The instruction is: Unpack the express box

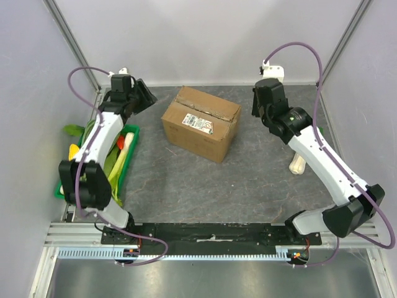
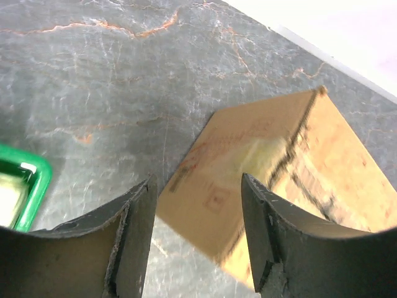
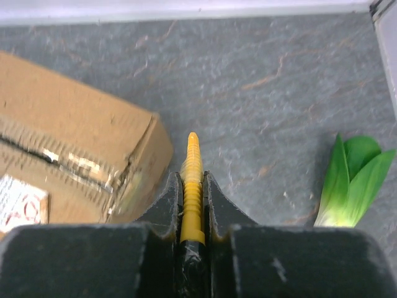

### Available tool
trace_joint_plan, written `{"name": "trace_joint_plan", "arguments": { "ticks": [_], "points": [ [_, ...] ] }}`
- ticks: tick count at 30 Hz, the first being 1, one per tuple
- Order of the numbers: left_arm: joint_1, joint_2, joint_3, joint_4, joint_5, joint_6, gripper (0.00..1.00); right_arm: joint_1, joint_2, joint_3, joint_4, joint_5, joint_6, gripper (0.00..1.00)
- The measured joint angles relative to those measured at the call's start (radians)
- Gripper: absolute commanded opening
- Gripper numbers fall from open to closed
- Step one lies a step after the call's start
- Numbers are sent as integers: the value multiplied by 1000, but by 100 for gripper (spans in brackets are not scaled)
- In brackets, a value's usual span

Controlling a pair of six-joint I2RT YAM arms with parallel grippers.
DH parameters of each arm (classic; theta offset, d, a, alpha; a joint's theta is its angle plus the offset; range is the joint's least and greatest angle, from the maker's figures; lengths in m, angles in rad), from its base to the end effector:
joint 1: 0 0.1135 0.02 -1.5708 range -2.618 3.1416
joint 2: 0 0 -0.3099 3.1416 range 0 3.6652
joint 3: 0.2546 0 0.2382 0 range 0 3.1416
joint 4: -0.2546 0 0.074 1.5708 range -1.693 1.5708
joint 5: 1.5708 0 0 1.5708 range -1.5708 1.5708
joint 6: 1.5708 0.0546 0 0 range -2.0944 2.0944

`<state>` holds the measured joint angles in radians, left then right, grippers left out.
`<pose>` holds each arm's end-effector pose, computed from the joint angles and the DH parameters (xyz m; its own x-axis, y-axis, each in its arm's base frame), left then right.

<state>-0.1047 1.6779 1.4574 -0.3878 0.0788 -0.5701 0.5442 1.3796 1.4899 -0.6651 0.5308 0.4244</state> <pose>0.3940 -0.0457 0.3564 -0.5694 -0.4812 -0.6666 -0.1649 0.8612 -0.4808 0.2595 0.1247 0.4390 -0.4430 0.1470 -0.8844 0.1142 0.9877 0.1070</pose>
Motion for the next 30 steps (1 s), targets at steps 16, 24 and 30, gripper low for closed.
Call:
{"name": "trace_joint_plan", "arguments": {
  "ticks": [16, 24, 30],
  "points": [
    [-33, -256, -482, 31, 253, -66, 49, -101, 386, 168, 189, -316, -194, 0],
    [-32, -63, -328, 116, 371, -89, 45, -106, 274, 80, 160, -394, -143, 0],
    [-29, 68, -185, 137, 379, -91, 45, -72, 154, -37, 122, -430, -73, 0]
  ]
}}
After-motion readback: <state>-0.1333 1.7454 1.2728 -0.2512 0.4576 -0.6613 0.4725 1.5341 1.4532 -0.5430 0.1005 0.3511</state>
